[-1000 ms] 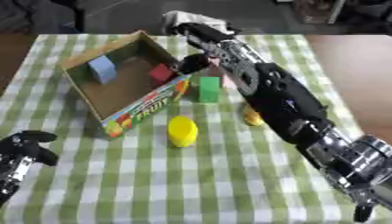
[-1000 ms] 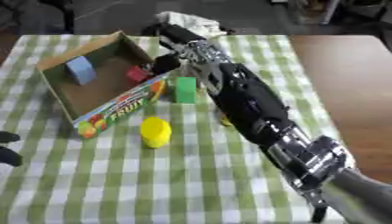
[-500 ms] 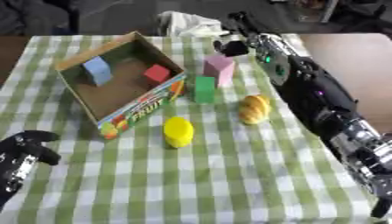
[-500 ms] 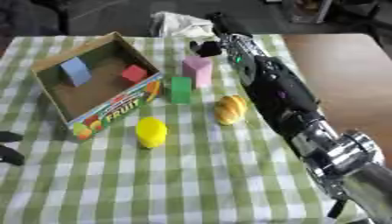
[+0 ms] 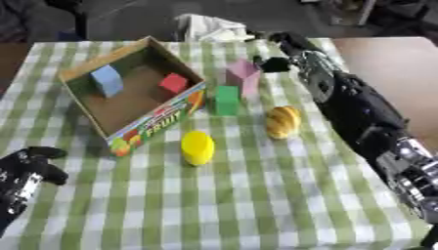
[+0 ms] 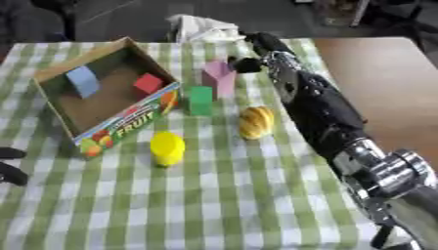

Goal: Pick up objects on the table and place them in the box.

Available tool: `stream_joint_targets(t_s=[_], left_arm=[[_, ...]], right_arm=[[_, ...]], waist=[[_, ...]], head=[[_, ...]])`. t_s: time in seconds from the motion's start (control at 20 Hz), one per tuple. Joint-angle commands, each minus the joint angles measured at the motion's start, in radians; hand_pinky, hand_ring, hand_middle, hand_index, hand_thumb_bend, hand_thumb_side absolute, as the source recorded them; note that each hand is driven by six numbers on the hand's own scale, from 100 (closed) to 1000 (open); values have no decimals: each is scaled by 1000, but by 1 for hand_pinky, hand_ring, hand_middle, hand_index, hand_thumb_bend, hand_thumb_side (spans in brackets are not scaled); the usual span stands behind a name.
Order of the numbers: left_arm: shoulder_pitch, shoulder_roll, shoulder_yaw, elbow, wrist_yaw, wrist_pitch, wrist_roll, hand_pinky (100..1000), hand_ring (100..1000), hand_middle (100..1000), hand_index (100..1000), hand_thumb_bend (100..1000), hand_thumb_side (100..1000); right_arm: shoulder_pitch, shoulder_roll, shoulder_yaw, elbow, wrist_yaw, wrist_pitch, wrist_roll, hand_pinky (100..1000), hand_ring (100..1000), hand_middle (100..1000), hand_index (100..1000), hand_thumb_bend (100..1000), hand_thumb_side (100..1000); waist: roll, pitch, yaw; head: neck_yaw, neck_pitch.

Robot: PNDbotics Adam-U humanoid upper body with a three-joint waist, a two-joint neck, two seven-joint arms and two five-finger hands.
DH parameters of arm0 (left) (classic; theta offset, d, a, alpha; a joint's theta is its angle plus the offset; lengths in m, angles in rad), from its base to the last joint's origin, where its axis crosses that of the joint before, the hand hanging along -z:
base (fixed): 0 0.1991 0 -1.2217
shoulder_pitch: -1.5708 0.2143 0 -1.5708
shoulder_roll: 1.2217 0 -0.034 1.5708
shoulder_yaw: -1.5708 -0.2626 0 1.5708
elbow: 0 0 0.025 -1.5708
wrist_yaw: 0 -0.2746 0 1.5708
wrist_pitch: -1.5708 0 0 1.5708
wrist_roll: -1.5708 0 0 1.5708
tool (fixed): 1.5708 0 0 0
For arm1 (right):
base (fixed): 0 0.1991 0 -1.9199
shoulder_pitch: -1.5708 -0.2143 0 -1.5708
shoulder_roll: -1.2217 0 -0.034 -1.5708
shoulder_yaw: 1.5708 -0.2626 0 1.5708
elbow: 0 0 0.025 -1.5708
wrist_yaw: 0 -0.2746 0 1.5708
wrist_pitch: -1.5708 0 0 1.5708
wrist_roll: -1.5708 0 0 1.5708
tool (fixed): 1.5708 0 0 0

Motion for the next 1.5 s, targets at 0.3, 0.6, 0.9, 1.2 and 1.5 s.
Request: stream_joint_targets(t_s=[0.3,0.6,0.9,1.2,1.5], left_arm=[[-1,18,5,-14,-1,0,3,586,558,677,706,100,607],[-1,17,5,-14,-1,0,3,586,558,677,706,100,607],[-1,17,5,-14,-1,1,3,586,558,676,706,100,607],[-2,18,5,-14,-1,2,4,586,557,675,706,100,608],[-2,18,6,-14,-1,2,5,586,557,675,706,100,608]], right_arm=[[-12,5,57,-87,4,-72,133,868,1000,920,964,306,611],[-7,35,64,-89,114,-100,189,869,998,930,975,332,604],[-4,45,55,-72,176,-96,176,869,995,932,978,339,603],[-2,40,49,-67,211,-72,145,845,962,899,978,347,588],[0,45,48,-51,250,-66,130,821,930,819,966,343,566]], waist=[[1,-23,-1],[1,-23,4],[1,-23,6],[0,-24,7],[0,-24,7]], head=[[1,5],[-3,5],[-2,5],[-3,5],[-3,5]])
